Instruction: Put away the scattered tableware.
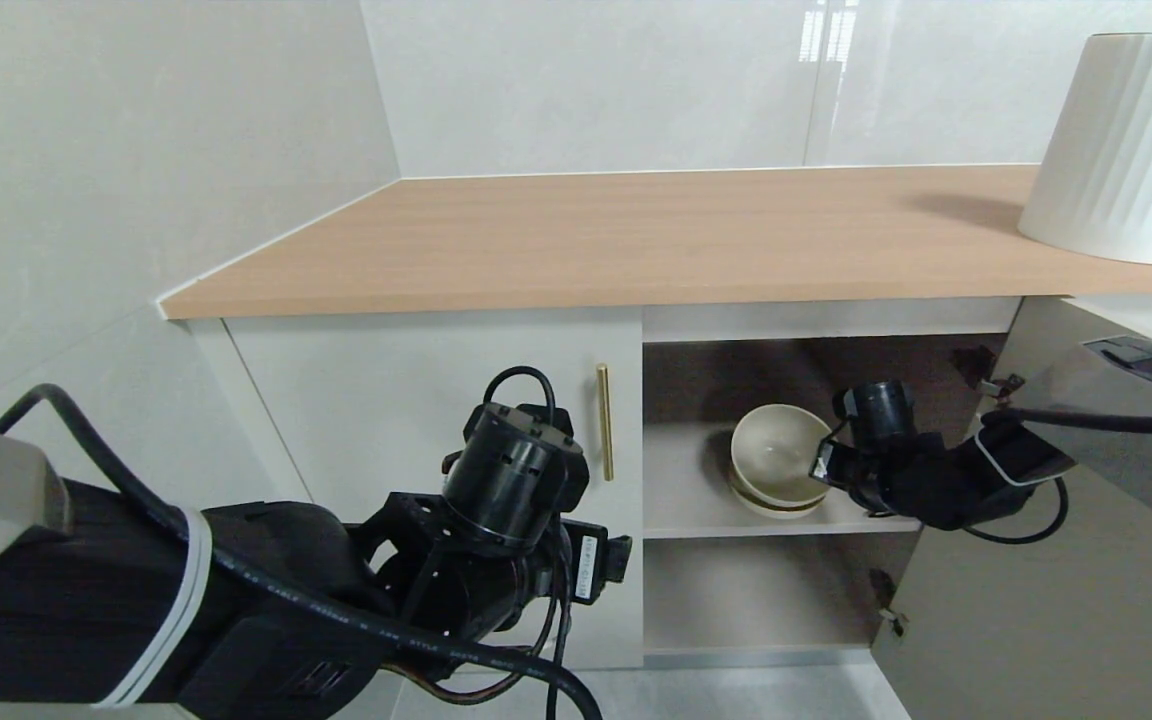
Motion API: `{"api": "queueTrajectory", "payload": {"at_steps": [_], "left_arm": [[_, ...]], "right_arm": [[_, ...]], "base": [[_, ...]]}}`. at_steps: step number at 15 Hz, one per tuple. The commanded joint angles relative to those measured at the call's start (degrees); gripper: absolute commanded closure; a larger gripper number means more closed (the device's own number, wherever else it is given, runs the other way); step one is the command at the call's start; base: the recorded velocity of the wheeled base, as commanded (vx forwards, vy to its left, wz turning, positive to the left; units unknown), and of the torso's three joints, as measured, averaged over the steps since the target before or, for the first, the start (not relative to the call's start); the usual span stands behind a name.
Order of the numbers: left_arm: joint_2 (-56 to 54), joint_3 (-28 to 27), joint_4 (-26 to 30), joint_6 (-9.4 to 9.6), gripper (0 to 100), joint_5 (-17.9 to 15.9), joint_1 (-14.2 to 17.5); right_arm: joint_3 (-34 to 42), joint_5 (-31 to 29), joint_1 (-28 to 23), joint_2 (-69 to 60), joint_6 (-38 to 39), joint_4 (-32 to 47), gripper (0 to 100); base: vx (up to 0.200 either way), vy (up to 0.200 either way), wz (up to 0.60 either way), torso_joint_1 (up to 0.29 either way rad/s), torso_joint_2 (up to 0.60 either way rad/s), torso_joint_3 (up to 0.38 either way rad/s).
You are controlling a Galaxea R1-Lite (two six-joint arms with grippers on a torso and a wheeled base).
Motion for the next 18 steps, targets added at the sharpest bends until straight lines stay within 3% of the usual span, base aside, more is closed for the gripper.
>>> {"api": "queueTrajectory", "payload": {"at_steps": [1,15,16,18], "left_arm": [[0.0,0.0,0.0,-0.04,0,0.0,0.0],[-0.1,0.0,0.0,-0.12,0,0.1,0.0],[-0.1,0.0,0.0,-0.04,0,0.1,0.0],[-0.1,0.0,0.0,-0.04,0,0.0,0.0]], "right_arm": [[-0.1,0.0,0.0,0.1,0.0,0.0,100],[0.1,0.0,0.7,0.1,0.0,0.1,100],[0.1,0.0,0.7,0.2,0.0,0.1,0],[0.1,0.0,0.7,0.2,0.0,0.1,0]], "base": [[0.000,0.000,0.00,0.000,0.00,0.000],[0.000,0.000,0.00,0.000,0.00,0.000],[0.000,0.000,0.00,0.000,0.00,0.000],[0.000,0.000,0.00,0.000,0.00,0.000]]}}
